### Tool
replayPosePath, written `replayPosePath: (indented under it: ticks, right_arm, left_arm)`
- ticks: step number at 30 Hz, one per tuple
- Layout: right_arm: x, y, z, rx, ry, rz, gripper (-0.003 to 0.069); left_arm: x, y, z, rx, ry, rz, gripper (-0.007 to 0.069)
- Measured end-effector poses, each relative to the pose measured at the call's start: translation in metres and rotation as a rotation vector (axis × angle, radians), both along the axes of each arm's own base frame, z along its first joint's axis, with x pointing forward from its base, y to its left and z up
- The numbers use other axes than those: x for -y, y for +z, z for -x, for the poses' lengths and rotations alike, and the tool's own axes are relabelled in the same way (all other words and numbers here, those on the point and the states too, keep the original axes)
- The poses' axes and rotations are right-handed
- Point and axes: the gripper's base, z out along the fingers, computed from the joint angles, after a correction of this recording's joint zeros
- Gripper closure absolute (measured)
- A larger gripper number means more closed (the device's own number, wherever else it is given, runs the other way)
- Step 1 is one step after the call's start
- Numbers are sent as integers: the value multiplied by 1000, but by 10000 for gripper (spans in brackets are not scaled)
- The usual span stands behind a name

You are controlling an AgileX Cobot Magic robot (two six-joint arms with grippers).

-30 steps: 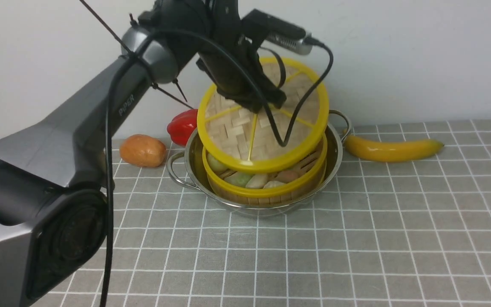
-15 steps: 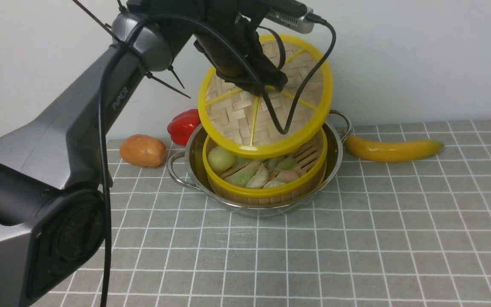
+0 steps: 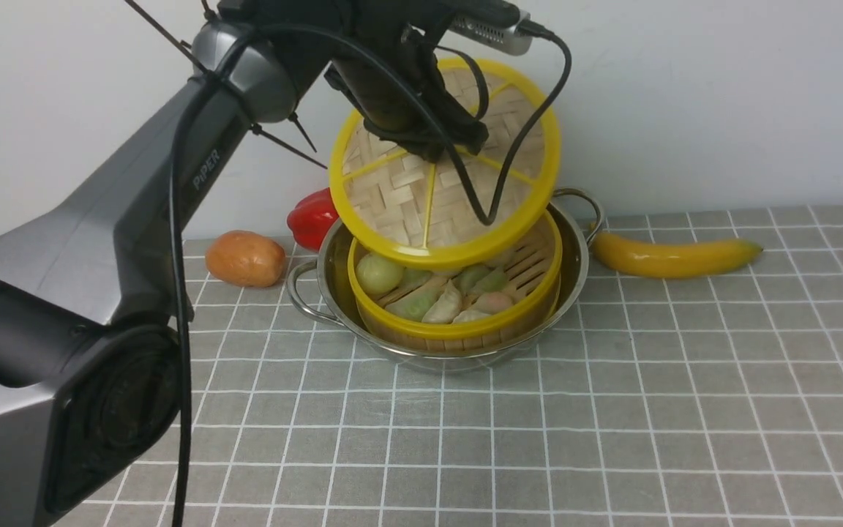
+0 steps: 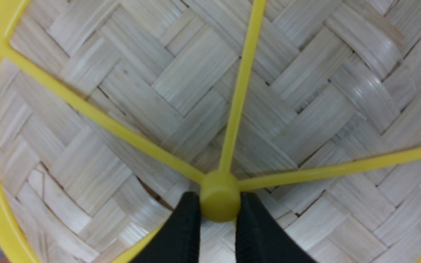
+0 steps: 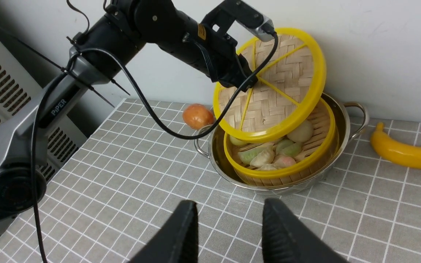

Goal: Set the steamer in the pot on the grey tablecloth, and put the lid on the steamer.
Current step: 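Place the yellow bamboo steamer lid onto the steamer in the pot with the left gripper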

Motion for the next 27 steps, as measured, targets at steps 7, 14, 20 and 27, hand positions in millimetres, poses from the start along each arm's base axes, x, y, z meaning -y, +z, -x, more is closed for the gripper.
replayPosePath:
  ticks: [7,14,20,27]
  right_arm:
    - [2,-1,-1,5,-20,17,395]
    - [3,-1,-2,9,-34,31,395]
    - [6,-1,-3,17,-58,57,395]
    - [7,-2,-5,15,-70,70,395]
  left_arm:
    - [1,0,0,-4,3,9,511]
    - [-2,26,11,28,13,60,511]
    - [-15,78,37,114,15,103,511]
    - [-26,70,57,39,13,42,511]
